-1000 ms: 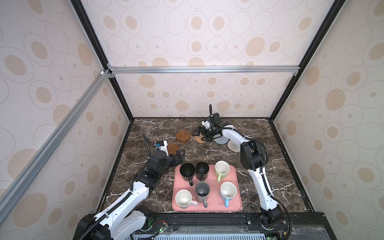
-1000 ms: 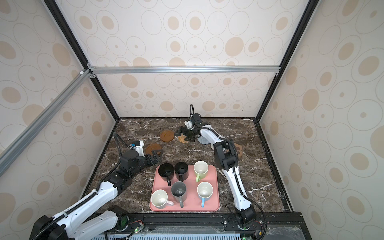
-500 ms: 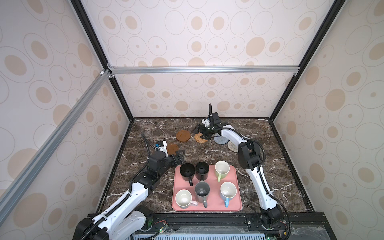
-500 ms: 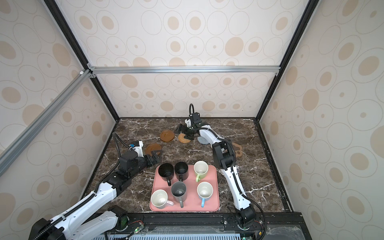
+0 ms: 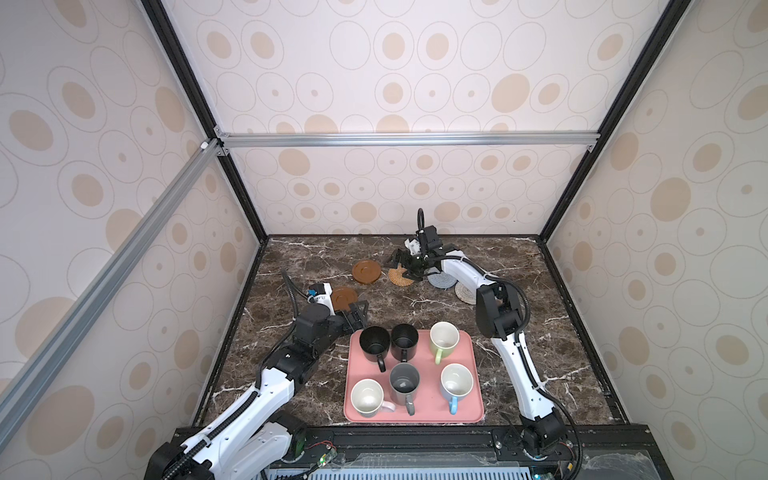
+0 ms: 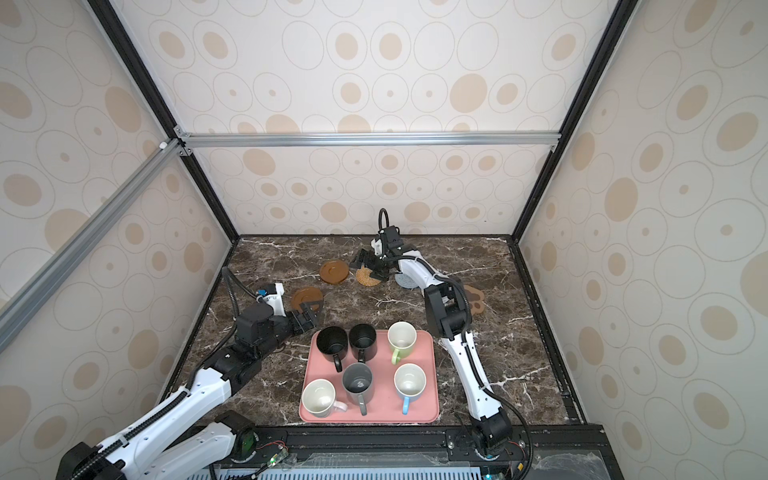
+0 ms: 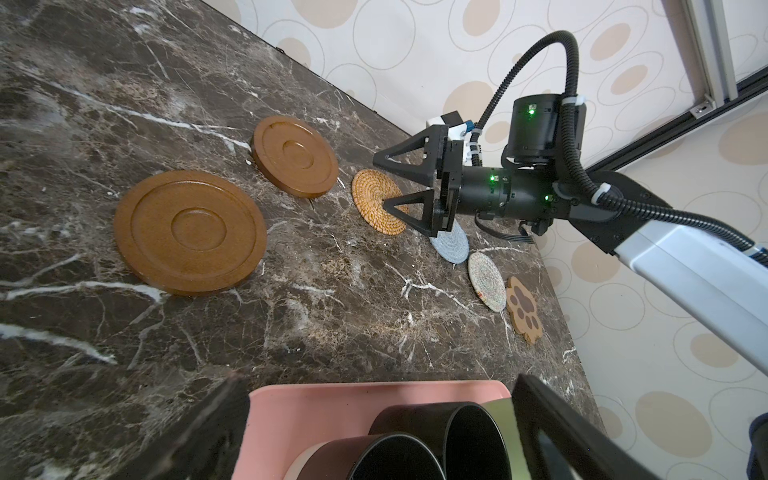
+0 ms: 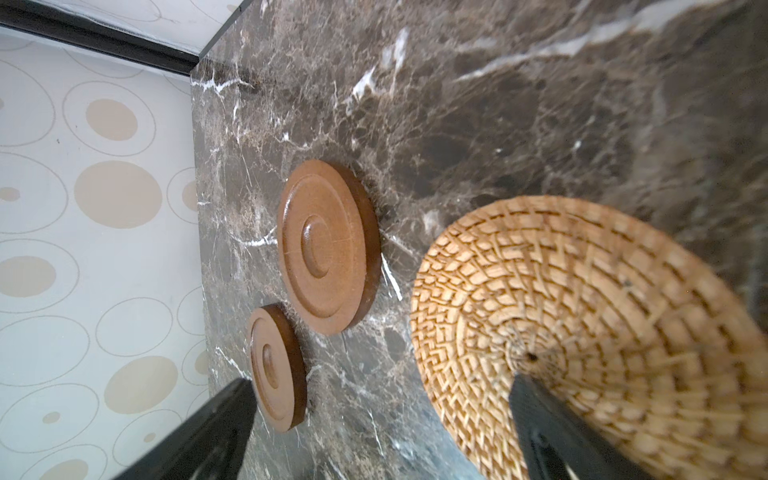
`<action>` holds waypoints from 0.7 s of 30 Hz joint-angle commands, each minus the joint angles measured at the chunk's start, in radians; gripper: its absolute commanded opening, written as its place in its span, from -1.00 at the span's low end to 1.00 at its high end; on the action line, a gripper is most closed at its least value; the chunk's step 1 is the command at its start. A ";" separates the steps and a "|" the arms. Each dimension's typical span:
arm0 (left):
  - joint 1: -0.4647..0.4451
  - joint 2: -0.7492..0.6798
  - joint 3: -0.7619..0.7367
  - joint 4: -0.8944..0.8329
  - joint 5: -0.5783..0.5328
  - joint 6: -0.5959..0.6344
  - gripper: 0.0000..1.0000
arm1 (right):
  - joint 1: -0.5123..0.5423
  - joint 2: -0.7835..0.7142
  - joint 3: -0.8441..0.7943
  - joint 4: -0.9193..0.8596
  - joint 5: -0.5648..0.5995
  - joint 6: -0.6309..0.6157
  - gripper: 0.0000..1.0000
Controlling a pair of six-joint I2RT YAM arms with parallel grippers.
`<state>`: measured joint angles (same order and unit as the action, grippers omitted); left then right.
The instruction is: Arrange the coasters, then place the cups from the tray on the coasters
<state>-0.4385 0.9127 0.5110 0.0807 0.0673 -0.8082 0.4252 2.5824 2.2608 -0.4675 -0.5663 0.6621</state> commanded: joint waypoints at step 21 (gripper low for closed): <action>0.004 -0.010 0.000 0.006 -0.007 -0.018 1.00 | -0.018 -0.037 -0.034 -0.115 0.078 -0.043 1.00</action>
<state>-0.4385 0.9123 0.5087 0.0807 0.0658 -0.8124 0.4175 2.5671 2.2566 -0.5129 -0.5228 0.6270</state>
